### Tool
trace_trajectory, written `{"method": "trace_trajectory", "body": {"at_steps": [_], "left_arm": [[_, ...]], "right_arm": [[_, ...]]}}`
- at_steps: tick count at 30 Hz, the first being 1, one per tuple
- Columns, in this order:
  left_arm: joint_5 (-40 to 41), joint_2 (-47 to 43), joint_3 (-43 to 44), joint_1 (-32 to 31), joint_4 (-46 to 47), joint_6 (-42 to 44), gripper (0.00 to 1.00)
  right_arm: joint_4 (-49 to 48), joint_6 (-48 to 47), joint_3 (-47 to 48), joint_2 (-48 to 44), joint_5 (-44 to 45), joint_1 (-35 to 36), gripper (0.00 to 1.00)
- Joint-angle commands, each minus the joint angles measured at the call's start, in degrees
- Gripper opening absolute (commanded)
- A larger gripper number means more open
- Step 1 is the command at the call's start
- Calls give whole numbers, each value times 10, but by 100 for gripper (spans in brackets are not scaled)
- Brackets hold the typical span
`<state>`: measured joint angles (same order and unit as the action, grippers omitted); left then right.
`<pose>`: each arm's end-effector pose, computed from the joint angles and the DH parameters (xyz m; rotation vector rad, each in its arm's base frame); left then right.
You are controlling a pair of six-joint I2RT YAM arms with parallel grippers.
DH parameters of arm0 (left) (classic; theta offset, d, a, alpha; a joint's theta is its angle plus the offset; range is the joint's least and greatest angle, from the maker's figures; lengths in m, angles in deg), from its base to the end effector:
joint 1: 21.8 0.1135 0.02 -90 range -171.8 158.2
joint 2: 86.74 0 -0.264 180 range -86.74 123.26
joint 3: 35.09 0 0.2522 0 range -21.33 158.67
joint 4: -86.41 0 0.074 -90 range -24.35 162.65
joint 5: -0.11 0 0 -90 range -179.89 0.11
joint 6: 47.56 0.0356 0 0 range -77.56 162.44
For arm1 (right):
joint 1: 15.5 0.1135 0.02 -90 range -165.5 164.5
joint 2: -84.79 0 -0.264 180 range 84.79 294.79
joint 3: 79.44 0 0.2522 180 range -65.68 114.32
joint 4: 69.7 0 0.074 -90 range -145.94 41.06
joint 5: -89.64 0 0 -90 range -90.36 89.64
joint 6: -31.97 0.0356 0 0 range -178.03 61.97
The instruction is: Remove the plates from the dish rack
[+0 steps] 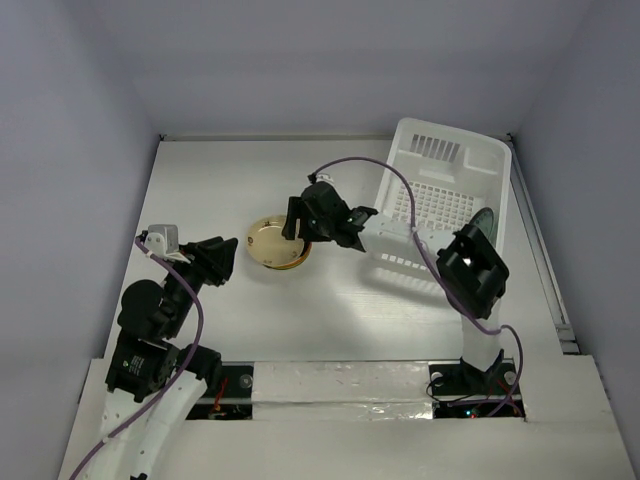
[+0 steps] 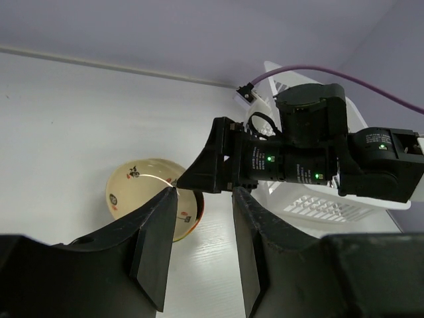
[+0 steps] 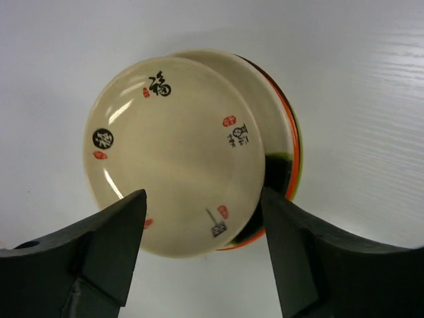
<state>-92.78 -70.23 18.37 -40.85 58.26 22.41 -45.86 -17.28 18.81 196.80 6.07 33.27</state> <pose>0.0719 -0.0267 0.3569 0.0301 1.4440 -0.5977 0.3000 0.3362 0.2315 -0.0984 2.3210 0.7120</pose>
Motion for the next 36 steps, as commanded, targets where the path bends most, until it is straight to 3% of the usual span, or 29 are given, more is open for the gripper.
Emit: {"method": "trace_trajectory", "body": {"at_steps": [1,5,9,12,13,14,18,21,22,25,31,36], "left_arm": [[-4,5,9,-2,24,1,36],[-3,3,9,-2,24,1,36],[-4,-1,9,-2,24,1,36],[-4,-6,9,-2,24,2,36],[-4,-10,9,-2,24,2,36],[-4,-12,9,-2,24,2,36],[-6,-21,9,-2,27,2,36],[-3,-31,9,-8,25,1,36],[-3,-34,9,-15,26,1,36],[-2,-40,9,-21,25,1,37],[6,-54,10,-34,24,1,38],[7,-59,10,-39,23,1,39]], "right_arm": [[-6,-8,-6,-57,39,-2,77],[36,-28,-12,-102,102,-2,84],[91,-45,-44,-186,232,-2,79],[167,-47,-67,-264,361,-2,25],[198,-26,-80,-281,391,-21,1],[253,-13,-89,-297,431,-34,0],[307,17,-173,-437,452,-130,0],[284,-15,-232,-520,416,-227,19],[275,-42,-241,-560,400,-253,33],[264,-78,-257,-571,369,-337,45],[251,-133,-267,-522,263,-437,43],[250,-165,-250,-484,229,-464,41]]}}
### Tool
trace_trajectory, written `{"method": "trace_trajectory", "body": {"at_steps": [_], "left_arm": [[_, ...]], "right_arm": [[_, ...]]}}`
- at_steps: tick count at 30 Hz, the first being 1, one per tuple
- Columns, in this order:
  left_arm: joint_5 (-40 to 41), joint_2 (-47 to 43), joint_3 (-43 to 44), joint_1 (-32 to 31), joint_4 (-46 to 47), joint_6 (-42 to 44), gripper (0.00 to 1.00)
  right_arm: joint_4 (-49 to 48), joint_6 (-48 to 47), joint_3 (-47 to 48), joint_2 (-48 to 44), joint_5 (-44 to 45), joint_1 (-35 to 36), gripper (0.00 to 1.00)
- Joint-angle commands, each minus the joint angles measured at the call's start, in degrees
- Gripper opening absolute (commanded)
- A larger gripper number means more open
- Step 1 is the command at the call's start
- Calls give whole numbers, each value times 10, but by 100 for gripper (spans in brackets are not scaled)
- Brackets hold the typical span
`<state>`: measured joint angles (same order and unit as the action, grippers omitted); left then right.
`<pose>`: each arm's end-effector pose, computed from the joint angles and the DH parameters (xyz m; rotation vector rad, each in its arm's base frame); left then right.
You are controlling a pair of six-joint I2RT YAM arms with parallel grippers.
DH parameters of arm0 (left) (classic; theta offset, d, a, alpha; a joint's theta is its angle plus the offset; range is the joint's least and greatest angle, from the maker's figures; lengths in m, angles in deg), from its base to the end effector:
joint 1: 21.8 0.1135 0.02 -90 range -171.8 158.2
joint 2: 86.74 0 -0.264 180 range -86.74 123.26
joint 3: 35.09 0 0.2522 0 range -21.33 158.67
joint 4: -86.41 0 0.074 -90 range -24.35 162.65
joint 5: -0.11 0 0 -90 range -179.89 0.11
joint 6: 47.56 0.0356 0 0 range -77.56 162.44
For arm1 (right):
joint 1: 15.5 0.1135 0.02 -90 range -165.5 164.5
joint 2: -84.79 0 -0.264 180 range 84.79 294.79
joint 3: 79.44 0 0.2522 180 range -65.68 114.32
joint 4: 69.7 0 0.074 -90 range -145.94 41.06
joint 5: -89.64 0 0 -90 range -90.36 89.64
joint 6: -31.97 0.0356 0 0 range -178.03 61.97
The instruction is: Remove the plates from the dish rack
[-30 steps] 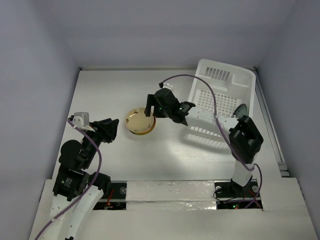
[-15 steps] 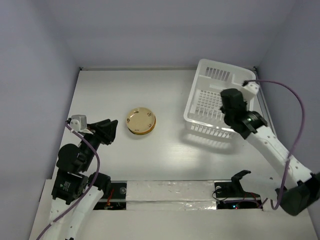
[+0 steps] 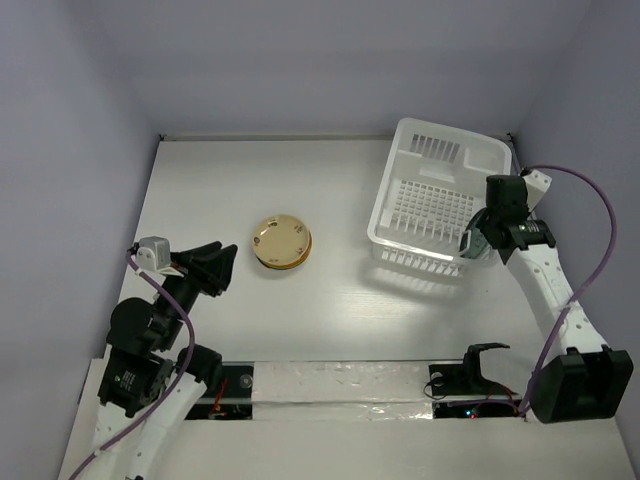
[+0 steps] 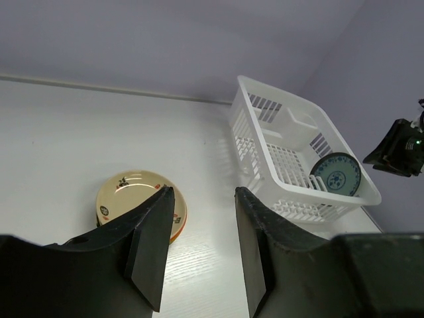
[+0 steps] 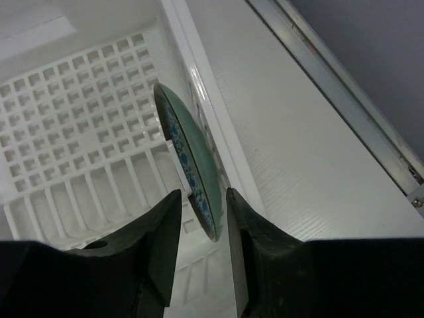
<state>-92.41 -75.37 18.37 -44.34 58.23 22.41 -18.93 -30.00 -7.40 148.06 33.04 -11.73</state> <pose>0.0499 -0.0224 0.3609 0.0679 1.3562 -0.6575 0.2284 -0.0046 0.3183 0.7383 2.0576 -0.3609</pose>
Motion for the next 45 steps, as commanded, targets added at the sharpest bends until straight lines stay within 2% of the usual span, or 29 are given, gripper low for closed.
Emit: {"method": "trace_trajectory", "body": {"at_steps": [1,8,15,16,20,21,25,29,33,36,41,44,45], "left_arm": [[3,-8,10,-4,22,1,39],[5,-11,11,-9,22,1,39],[7,-10,11,-14,21,1,39],[8,-11,11,-14,20,1,39],[9,-10,11,-14,18,1,39],[9,-10,11,-14,20,1,39],[8,-6,11,-14,20,0,39],[8,-1,11,-14,21,0,39],[7,8,10,-14,20,0,39],[6,15,9,-14,20,-1,39],[2,30,9,-14,22,0,39],[-4,38,8,-3,25,0,39],[-5,41,8,-3,25,0,39]], "right_arm": [[-19,-46,16,11,-46,-20,39],[-38,-60,16,64,-90,-37,36],[-47,-68,35,123,-78,-42,32],[-46,-71,43,130,-75,-42,30],[-32,-99,62,150,-46,-42,10],[-28,-105,62,142,-32,-42,8],[-25,-129,66,113,19,-1,3],[3,-164,101,135,75,53,0],[55,-163,136,182,212,106,0],[76,-149,158,189,259,125,0],[96,-136,208,148,279,144,0],[82,-146,237,99,222,184,0],[54,-148,240,85,173,195,0]]}}
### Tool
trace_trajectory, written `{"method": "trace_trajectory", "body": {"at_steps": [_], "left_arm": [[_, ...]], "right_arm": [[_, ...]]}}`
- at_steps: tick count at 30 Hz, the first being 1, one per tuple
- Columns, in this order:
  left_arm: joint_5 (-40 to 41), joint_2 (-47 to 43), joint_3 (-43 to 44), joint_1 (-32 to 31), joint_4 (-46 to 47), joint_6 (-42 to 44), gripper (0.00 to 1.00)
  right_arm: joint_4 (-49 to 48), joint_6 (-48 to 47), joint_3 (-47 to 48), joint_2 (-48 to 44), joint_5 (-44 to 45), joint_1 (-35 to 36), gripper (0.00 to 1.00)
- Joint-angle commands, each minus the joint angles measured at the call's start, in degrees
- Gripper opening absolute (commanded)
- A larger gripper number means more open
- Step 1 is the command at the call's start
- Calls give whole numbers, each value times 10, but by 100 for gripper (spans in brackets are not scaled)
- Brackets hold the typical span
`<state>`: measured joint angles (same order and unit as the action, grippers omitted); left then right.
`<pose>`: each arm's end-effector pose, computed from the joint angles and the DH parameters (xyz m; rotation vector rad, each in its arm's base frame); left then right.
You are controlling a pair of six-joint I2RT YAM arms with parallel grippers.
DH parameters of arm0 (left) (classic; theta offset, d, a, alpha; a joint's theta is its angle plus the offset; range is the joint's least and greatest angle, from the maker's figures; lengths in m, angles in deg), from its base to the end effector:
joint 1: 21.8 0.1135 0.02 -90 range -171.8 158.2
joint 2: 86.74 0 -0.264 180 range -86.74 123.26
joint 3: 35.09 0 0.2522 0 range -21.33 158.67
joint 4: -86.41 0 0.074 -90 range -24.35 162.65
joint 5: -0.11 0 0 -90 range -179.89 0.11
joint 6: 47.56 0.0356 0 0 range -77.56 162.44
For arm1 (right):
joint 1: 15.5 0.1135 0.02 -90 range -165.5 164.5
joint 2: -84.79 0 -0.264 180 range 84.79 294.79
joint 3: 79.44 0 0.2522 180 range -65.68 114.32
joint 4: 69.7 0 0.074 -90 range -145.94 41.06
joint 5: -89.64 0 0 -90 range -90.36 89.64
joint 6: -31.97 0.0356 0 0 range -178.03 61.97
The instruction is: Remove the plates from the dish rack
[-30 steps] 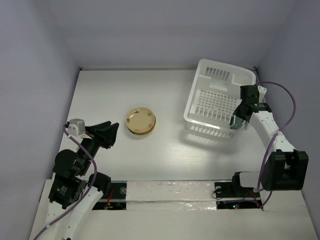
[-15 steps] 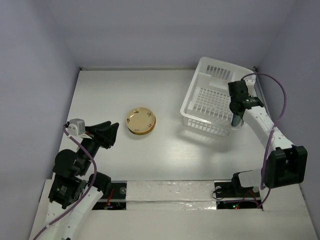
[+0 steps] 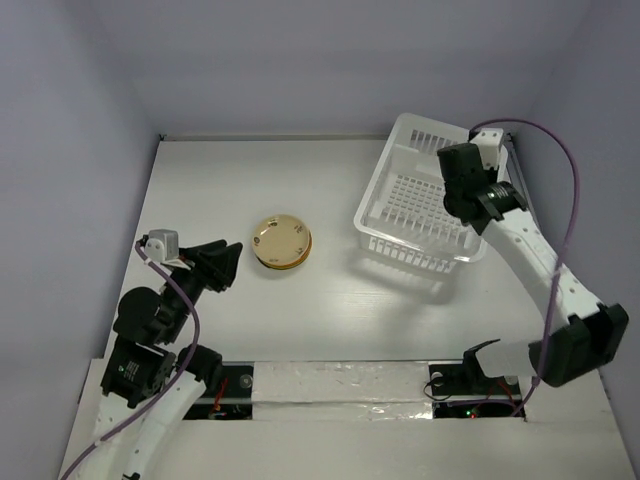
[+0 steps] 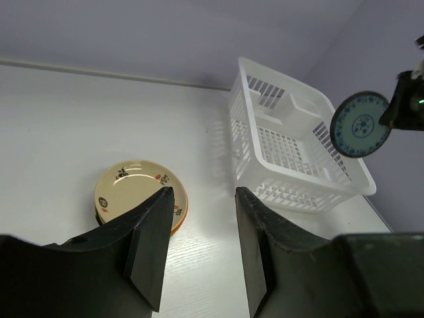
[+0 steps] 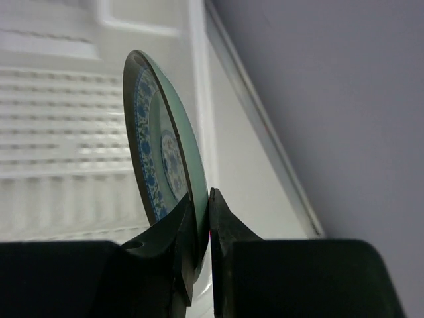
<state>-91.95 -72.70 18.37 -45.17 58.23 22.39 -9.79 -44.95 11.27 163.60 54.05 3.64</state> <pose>0.0603 -0.0274 0.3591 0.0715 1.4041 -0.6569 0.2730 0.0641 0.3541 0.2993 2.0956 -0.8045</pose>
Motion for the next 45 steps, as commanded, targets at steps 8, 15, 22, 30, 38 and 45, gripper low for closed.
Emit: {"method": "trace_trajectory", "body": {"at_steps": [8,15,22,30,38,45], "left_arm": [[-23,46,6,44,28,1,38],[-27,50,11,71,26,2,35],[-28,63,8,88,28,1,35],[-36,71,7,105,33,2,35],[-43,76,6,110,36,3,36],[-44,78,6,115,35,3,36]], "right_arm": [[-226,90,31,-103,-333,144,0],[-369,153,64,98,-474,260,0],[-432,204,116,244,-532,284,0],[-478,268,73,311,-541,284,3],[-497,284,3,305,-548,289,25],[-455,249,6,278,-489,296,94]]}}
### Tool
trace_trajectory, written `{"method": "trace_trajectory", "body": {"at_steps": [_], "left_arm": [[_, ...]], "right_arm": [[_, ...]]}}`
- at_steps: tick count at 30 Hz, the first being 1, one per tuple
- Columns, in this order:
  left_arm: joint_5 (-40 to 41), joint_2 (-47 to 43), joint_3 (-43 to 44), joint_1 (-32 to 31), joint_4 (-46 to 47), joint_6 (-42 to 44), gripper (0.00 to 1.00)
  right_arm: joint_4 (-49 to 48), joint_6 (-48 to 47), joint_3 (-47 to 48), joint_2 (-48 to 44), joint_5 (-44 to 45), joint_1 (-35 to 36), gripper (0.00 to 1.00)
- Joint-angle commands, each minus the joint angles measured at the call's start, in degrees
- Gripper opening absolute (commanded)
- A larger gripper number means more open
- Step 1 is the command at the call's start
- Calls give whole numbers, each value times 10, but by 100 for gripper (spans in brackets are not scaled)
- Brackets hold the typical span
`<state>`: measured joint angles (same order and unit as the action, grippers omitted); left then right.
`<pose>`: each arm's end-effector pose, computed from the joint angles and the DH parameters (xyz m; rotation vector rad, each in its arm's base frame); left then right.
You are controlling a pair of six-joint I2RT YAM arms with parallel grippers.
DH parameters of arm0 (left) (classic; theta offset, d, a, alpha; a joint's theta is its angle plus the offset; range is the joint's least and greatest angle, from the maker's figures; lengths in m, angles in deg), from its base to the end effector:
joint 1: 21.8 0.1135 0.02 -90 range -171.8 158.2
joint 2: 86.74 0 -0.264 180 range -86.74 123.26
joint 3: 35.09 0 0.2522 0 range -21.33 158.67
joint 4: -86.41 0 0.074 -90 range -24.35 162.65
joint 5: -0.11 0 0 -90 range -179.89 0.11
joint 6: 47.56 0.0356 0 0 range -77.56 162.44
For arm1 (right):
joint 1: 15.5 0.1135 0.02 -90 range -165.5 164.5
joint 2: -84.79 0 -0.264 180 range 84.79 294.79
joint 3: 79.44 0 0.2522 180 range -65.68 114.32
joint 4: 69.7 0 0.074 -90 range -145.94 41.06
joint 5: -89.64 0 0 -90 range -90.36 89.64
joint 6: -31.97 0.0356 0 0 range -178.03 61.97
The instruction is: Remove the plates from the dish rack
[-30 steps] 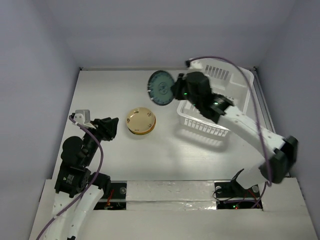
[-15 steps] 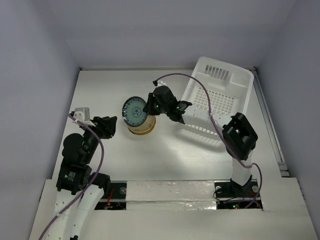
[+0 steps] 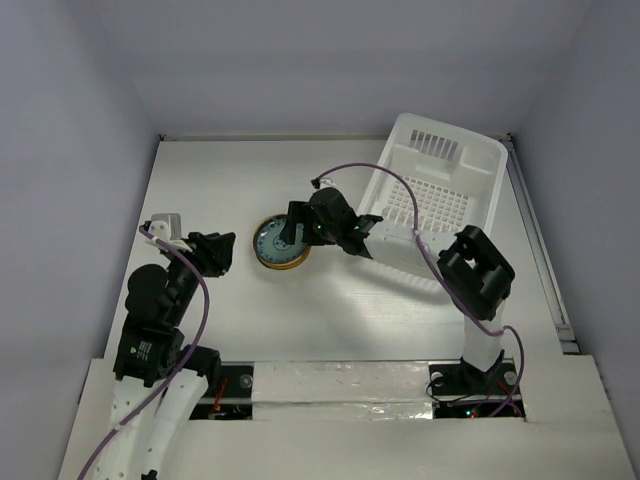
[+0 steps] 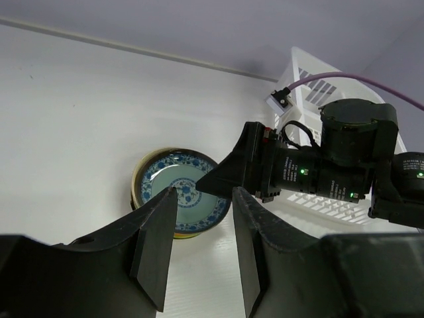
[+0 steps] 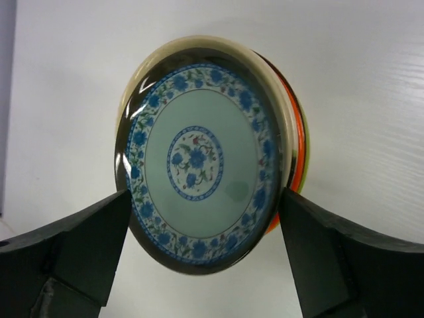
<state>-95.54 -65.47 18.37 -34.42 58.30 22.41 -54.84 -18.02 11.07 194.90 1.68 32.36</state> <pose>0.0935 -0.0245 0.3514 -0.0179 1.5229 -0.5311 0.2953 0.3245 0.2148 -0.1357 2.2917 0.8093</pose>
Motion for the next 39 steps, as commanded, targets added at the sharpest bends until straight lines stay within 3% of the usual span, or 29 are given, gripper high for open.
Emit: {"method": "trace_trajectory", "body": {"at_steps": [1,8,15,16,20,25,27,28,29,33,39], "left_arm": [[-8,7,6,8,35,3,36],[-9,9,5,8,35,3,40],[-20,9,6,13,39,4,58],[-21,9,7,13,39,4,60],[-17,3,10,13,37,6,67],[-24,2,16,13,45,9,72],[-28,3,20,13,51,8,73],[-26,3,27,13,50,1,74],[-27,2,29,13,54,-5,74],[-41,1,60,13,70,-12,74],[-63,3,57,13,94,-14,77]], "right_arm": [[9,-26,13,-42,55,14,97],[47,-74,7,-140,138,34,100],[44,-106,-29,-253,160,59,96],[36,-107,-41,-287,161,66,92],[0,-112,-112,-394,187,66,0],[-27,-124,-204,-561,290,66,0],[-53,-126,-235,-648,316,66,18],[-59,-128,-261,-675,341,66,34],[-65,-128,-273,-700,356,66,68],[-70,-122,-324,-811,428,66,98],[-66,-119,-372,-887,457,66,100]]}}
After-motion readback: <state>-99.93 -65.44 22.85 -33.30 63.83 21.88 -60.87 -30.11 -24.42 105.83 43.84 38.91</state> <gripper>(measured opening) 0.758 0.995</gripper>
